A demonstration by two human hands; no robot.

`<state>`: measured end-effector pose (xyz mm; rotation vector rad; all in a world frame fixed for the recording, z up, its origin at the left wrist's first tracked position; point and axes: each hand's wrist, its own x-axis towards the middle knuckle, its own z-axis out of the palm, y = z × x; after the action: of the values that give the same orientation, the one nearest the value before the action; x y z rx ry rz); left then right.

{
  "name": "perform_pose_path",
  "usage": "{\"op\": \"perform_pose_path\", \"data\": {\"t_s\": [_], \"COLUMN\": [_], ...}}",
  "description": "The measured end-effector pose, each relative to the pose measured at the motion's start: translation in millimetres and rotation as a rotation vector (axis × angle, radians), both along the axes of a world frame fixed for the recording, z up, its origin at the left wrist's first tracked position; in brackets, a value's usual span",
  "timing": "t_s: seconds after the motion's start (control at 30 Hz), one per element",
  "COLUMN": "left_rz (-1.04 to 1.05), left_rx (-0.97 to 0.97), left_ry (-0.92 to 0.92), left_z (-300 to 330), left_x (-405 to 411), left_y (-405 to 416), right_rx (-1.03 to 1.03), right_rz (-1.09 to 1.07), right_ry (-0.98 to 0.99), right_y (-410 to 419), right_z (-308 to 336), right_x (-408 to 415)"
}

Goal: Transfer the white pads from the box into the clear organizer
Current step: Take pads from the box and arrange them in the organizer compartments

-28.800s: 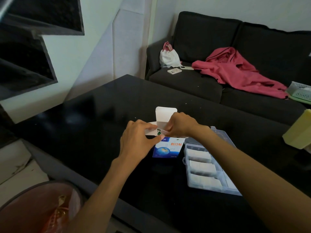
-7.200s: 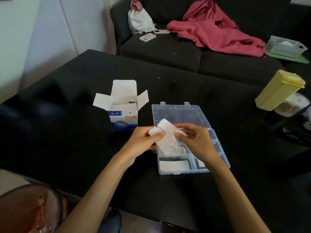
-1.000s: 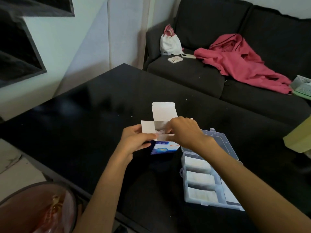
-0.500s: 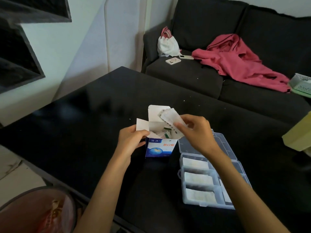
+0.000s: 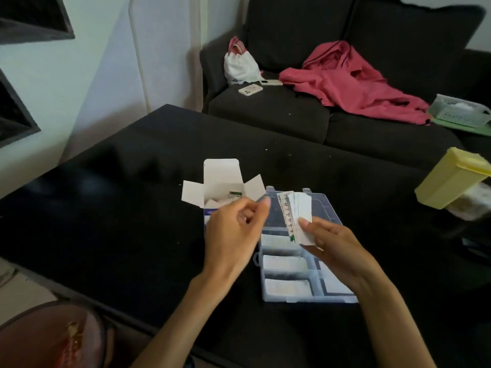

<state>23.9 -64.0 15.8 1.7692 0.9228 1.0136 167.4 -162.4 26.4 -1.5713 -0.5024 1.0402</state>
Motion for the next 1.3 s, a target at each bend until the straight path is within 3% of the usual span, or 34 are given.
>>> {"op": "perform_pose_path", "data": {"t_s": [0.1, 0.27, 0.47, 0.73, 0.9, 1.1, 1.3], "left_rz": [-0.298, -0.530, -0.415, -0.266, -0.259, -0.163, -0.247], "left_rx": [-0.299, -0.505, -0.567, -0.584, -0.573, -0.444, -0.653], "left_ry": [0.200, 0.174, 0.090, -0.020, -0.025, -0.102, -0.079], "left_z": [-4, -4, -16, -24, -23, -29, -24], "left_x": [8, 10, 14, 23, 18, 20, 23], "left_y": [-12, -10, -13, -12, -7, -18, -16], "right_rx": [-0.027, -0.097, -0.085, 0.000, -0.023, -0.059, 0.013], "right_rz": [0.053, 0.128, 0.035, -0.118, -0.049, -0.075, -0.147], "right_ry": [0.010, -0.012, -0.172, 0.041, 0.046, -0.152, -0.180], "right_y": [-9, -21, -18, -12, -14, -6, -8], "right_z": [-4, -16, -26, -36, -32, -38, -37], "right_x": [4, 4, -5, -6, -1, -16, -16]}}
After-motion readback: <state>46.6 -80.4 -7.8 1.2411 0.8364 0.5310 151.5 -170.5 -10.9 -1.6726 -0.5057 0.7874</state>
